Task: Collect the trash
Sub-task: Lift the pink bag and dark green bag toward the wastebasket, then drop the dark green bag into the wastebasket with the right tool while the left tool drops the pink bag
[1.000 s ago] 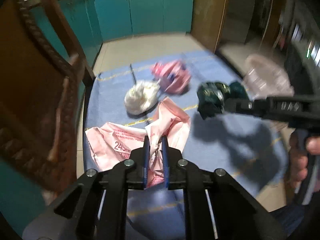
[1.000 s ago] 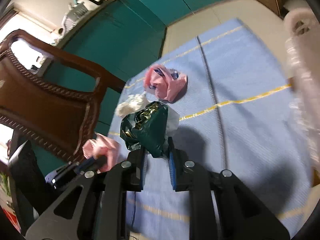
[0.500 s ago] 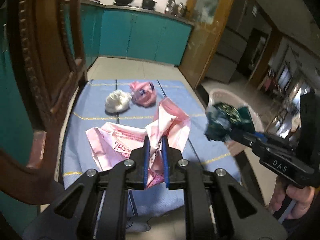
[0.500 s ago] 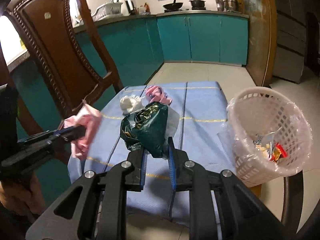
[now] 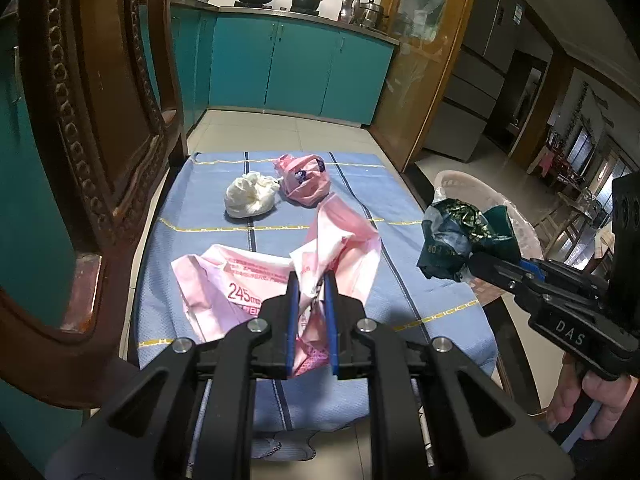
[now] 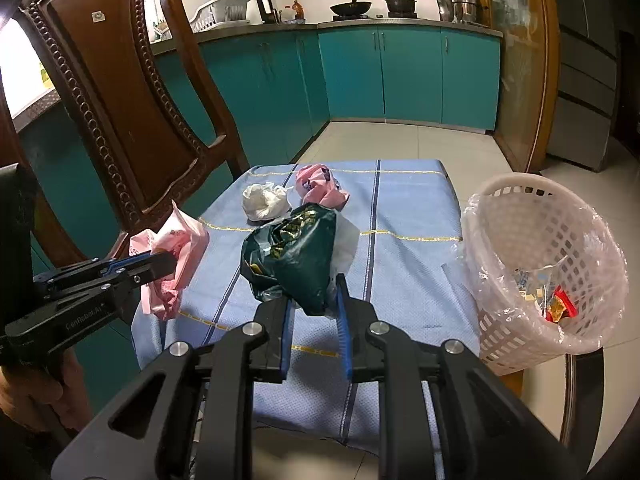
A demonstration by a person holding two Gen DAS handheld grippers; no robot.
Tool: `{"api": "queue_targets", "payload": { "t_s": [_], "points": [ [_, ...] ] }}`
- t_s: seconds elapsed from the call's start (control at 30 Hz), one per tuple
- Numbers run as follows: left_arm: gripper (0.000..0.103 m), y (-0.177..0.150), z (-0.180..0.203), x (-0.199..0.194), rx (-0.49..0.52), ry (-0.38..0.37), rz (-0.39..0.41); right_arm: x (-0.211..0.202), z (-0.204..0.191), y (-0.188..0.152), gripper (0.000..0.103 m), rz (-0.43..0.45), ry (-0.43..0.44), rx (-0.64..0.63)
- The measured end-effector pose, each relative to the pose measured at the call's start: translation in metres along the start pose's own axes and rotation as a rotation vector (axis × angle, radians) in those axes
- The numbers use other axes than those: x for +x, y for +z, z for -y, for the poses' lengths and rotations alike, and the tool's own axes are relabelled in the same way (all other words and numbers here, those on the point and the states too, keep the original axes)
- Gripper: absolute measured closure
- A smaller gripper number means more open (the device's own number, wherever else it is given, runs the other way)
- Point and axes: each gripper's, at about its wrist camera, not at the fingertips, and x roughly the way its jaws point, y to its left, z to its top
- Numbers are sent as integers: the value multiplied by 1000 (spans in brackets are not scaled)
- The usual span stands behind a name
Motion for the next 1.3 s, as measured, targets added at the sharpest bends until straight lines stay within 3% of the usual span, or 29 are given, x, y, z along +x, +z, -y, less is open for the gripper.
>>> {"api": "queue_targets", "payload": {
  "t_s": [0.73,0.83,0.97,1.0,1.03,1.07,1.1,1.17,1.23,1.3],
  "points": [
    [89,-1,-1,3,-4,7,-11,1,3,0,84,1,0,0],
    [89,-1,-1,3,-3,7,-12,-14,26,10,84,74,-34,58],
    [89,-1,-1,3,-3,7,-9,-41,104,29,82,215,-162,231],
    [89,-1,0,4,-3,4,-12,-40,123,30,76,219,-198,265],
    [89,-1,0,5,-2,-1,-13,-36,139,30,55,204,-222,286],
    [89,-1,2,6,2,-4,-13,-28,157,28,44,168,-247,312],
    [89,-1,4,7,9,-6,-14,-24,167,26,38,151,-265,336],
    [89,1,9,9,24,-19,-12,-24,191,18,38,129,-283,436],
    [89,3,17,10,30,-30,-10,-46,199,14,32,195,-237,520],
    [89,8,31,14,52,-45,-12,-81,197,12,20,353,-236,570]
  ]
}}
